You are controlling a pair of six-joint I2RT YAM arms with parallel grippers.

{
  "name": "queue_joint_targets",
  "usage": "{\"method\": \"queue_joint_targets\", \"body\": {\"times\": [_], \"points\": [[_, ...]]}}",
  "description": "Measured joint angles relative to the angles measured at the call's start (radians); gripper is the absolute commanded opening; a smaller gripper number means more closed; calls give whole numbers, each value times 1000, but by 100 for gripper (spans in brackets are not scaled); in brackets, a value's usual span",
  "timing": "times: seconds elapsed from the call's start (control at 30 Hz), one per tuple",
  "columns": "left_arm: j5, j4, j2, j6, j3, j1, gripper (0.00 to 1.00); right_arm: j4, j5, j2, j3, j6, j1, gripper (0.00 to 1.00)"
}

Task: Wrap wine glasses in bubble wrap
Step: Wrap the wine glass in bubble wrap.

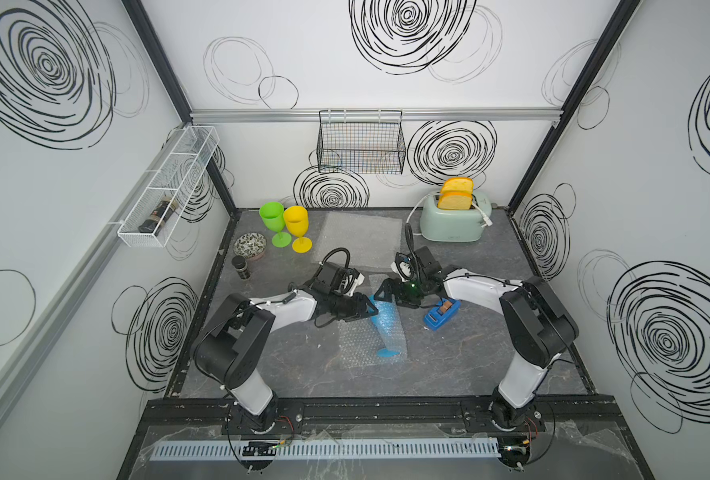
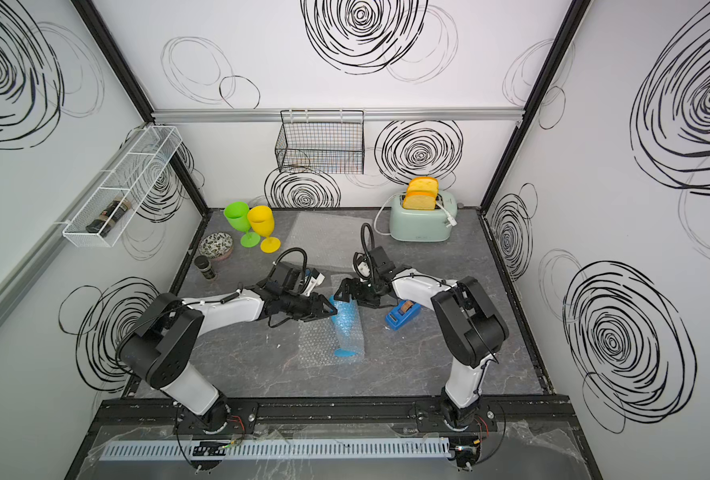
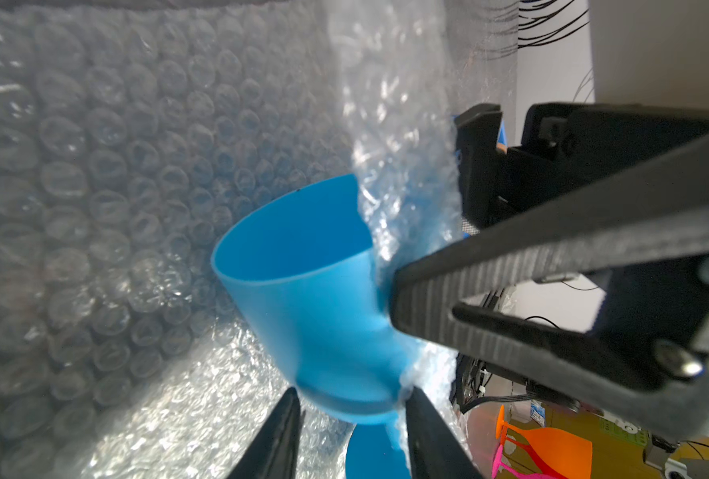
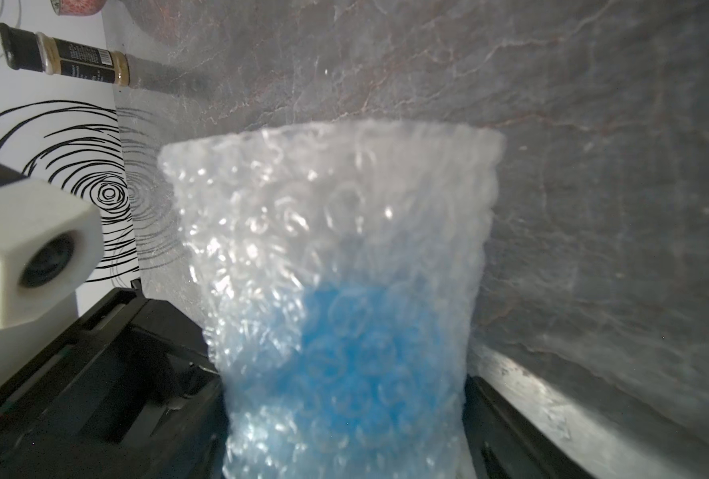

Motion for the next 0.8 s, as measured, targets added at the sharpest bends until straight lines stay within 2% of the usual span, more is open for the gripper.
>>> {"method": "queue_joint_targets", "body": {"times": [0.5,0.8], "points": [[0,10,0,4,-6,-1,44,12,-77,-77,-38,0,-39,92],[1,16,-2,4,-11,-2,43,11,-71,-43,-44,-9,-42,89]]}}
